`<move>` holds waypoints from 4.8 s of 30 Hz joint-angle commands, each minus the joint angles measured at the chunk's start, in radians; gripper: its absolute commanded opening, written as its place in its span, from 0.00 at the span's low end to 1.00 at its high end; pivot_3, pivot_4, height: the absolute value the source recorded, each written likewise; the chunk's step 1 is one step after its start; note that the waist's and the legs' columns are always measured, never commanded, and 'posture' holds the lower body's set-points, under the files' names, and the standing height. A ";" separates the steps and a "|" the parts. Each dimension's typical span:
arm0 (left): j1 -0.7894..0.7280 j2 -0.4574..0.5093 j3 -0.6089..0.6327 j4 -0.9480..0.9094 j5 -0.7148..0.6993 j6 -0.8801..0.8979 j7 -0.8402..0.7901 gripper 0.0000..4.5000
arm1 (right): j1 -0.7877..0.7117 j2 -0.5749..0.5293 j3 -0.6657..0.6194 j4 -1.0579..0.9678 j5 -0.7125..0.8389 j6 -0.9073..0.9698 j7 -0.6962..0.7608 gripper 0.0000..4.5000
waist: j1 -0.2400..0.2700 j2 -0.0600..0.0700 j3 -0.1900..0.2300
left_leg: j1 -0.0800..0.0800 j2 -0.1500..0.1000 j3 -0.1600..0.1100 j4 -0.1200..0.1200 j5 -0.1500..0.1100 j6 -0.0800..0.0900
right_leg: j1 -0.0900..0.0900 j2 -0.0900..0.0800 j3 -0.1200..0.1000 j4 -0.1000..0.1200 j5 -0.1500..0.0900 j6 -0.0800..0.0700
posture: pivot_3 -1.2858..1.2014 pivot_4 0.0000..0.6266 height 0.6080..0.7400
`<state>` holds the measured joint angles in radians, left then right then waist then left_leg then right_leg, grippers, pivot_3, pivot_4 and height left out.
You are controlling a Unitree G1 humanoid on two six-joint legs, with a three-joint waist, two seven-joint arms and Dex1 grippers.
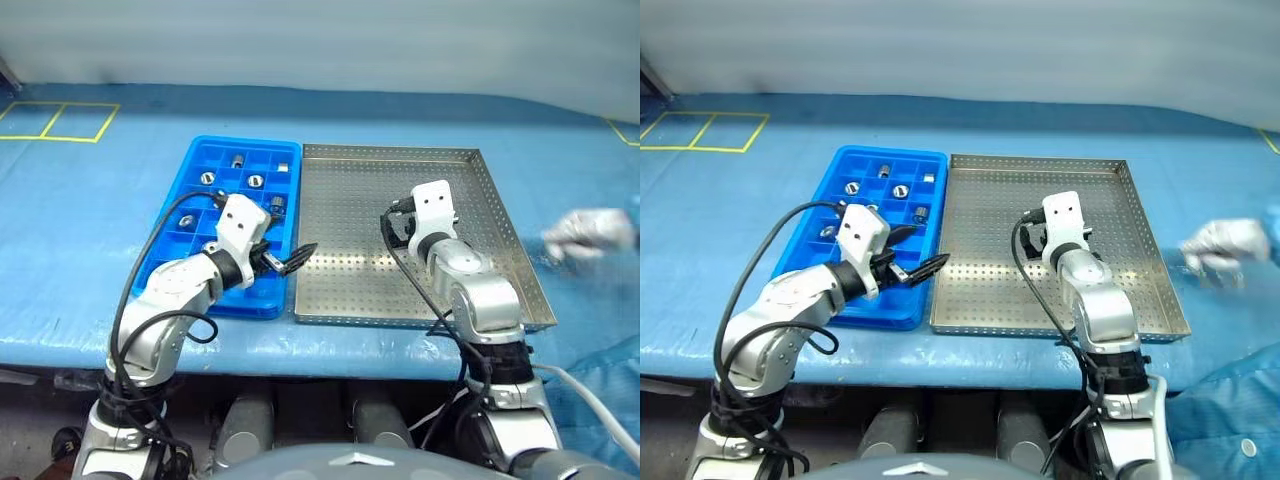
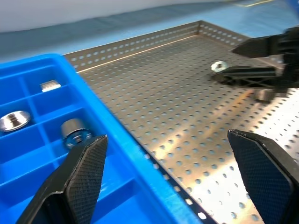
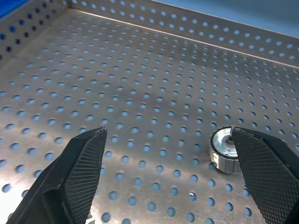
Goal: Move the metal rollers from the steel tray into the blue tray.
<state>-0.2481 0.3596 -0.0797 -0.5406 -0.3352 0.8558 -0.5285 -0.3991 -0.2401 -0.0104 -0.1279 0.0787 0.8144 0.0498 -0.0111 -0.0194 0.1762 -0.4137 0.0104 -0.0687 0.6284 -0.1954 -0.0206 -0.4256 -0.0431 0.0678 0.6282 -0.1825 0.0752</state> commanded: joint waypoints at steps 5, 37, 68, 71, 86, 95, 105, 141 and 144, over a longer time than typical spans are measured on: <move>-0.012 0.002 -0.043 0.016 -0.003 -0.058 0.000 0.99 | -0.090 0.002 -0.054 0.221 -0.058 -0.121 -0.078 1.00 | -0.004 0.000 0.000 | 0.000 0.000 0.000 -0.001 0.000 0.000 | 0.000 0.000 0.000 0.000 0.000 0.000 | 0.56 0.24 1.00; 0.021 0.027 -0.016 0.034 0.010 -0.066 0.060 0.99 | -0.051 0.022 -0.065 0.176 -0.036 -0.136 -0.034 1.00 | -0.002 0.000 0.000 | 0.000 0.000 0.000 -0.001 0.000 0.000 | 0.000 0.000 0.000 0.000 0.000 0.000 | 0.56 0.24 1.00; 0.034 0.036 -0.024 0.041 0.019 -0.067 0.085 1.00 | 0.037 -0.056 0.090 0.059 0.063 -0.021 0.241 0.58 | 0.000 0.000 0.000 | 0.000 0.000 -0.001 -0.001 0.000 0.000 | 0.000 0.000 0.000 0.000 0.000 0.000 | 0.56 0.24 1.00; 0.039 0.040 -0.021 0.037 0.017 -0.066 0.090 1.00 | 0.037 -0.048 0.088 0.040 0.069 -0.023 0.239 0.41 | 0.001 0.000 0.000 | 0.000 0.000 0.000 0.001 0.000 0.000 | 0.001 0.000 0.000 0.000 0.000 0.000 | 0.57 0.24 1.00; 0.104 0.220 0.303 -0.159 -0.083 0.144 0.115 1.00 | -0.153 0.095 0.243 -0.063 0.140 -0.081 0.392 0.41 | 0.000 0.001 0.000 | 0.000 0.002 -0.002 -0.006 0.000 0.000 | -0.003 0.002 -0.001 0.000 -0.002 -0.002 | 0.59 0.24 1.00; 0.284 0.188 0.366 -0.264 -0.077 0.175 0.191 1.00 | -0.359 0.246 0.307 0.377 0.081 -0.335 0.463 0.41 | 0.027 0.001 0.001 | 0.001 0.002 -0.003 -0.006 0.000 -0.001 | -0.002 0.002 -0.002 0.000 -0.002 -0.003 | 0.64 0.24 1.00; 0.346 0.136 0.339 -0.315 -0.072 0.175 0.249 1.00 | -0.513 0.363 0.259 0.754 0.043 -0.497 0.460 0.41 | 0.080 0.001 0.001 | 0.001 0.002 -0.005 -0.010 0.002 -0.003 | -0.003 0.002 -0.005 0.000 -0.002 -0.004 | 0.67 0.24 1.00; -0.016 0.098 -0.087 -0.020 -0.059 -0.001 0.055 1.00 | 0.181 0.006 0.080 -0.281 -0.127 0.040 0.160 0.82 | 0.031 0.001 0.000 | -0.001 0.001 -0.006 -0.008 0.003 -0.006 | -0.003 0.000 -0.008 -0.001 -0.004 -0.006 | 0.55 0.24 1.00; -0.072 0.087 -0.124 0.031 -0.050 -0.040 0.022 1.00 | 0.163 0.051 0.025 -0.259 -0.172 0.046 0.040 0.82 | 0.017 0.001 0.000 | -0.001 0.001 -0.006 -0.008 0.003 -0.006 | -0.002 0.000 -0.008 -0.001 -0.003 -0.005 | 0.55 0.24 1.00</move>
<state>-0.2997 0.4532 -0.1937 -0.5129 -0.3943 0.8545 -0.4865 -0.2139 -0.2042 0.0630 -0.3640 -0.0675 0.8608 0.1556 0.0061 -0.0182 0.1767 -0.4146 0.0117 -0.0748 0.6206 -0.1924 -0.0263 -0.4282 -0.0431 0.0604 0.6275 -0.1857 0.0703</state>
